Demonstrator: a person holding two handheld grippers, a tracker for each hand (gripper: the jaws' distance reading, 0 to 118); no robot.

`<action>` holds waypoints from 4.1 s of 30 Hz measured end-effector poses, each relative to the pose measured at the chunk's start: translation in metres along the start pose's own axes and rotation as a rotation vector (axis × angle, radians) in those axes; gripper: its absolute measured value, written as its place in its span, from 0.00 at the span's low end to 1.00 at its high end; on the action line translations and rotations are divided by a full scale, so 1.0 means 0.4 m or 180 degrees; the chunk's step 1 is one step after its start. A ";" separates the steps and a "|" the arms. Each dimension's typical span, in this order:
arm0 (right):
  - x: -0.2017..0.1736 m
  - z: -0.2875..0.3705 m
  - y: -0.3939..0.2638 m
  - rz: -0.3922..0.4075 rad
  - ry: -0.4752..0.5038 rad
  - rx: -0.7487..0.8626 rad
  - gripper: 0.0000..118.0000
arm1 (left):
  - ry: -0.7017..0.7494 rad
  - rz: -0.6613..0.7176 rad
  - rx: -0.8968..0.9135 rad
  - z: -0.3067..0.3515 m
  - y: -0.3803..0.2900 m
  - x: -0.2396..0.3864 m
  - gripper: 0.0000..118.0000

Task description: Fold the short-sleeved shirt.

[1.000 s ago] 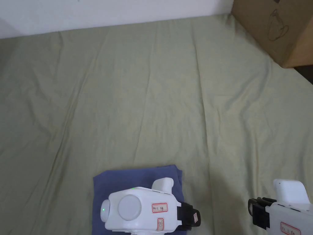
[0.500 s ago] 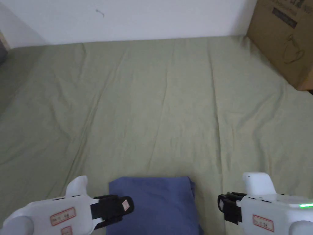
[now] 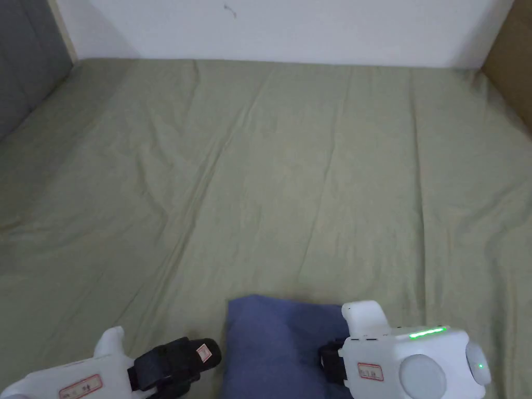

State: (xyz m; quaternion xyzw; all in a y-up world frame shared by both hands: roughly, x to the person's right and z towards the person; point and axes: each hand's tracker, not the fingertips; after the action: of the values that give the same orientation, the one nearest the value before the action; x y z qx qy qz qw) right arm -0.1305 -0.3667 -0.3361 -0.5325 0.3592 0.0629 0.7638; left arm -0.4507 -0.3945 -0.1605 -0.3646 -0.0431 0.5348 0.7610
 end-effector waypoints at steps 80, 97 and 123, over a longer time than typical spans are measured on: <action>-0.009 0.334 0.033 -0.0155 -0.0324 0.1448 0.00 | 0.2008 -0.2589 0.1826 0.160 -0.026 0.538 0.00; -0.175 0.603 -0.031 0.0288 -0.1273 0.3265 0.00 | 0.1838 -0.3229 0.2837 0.192 -0.247 0.708 0.00; -0.143 0.601 -0.030 0.0092 -0.1424 0.3242 0.88 | 0.1697 -0.3084 0.2817 0.188 -0.234 0.710 0.97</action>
State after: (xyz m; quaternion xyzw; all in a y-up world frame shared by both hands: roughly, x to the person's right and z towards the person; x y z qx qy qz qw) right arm -0.0510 -0.1491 -0.2495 -0.0647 0.1806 0.0033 0.9814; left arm -0.2911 -0.1311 -0.1415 -0.0794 0.2087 -0.0041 0.9747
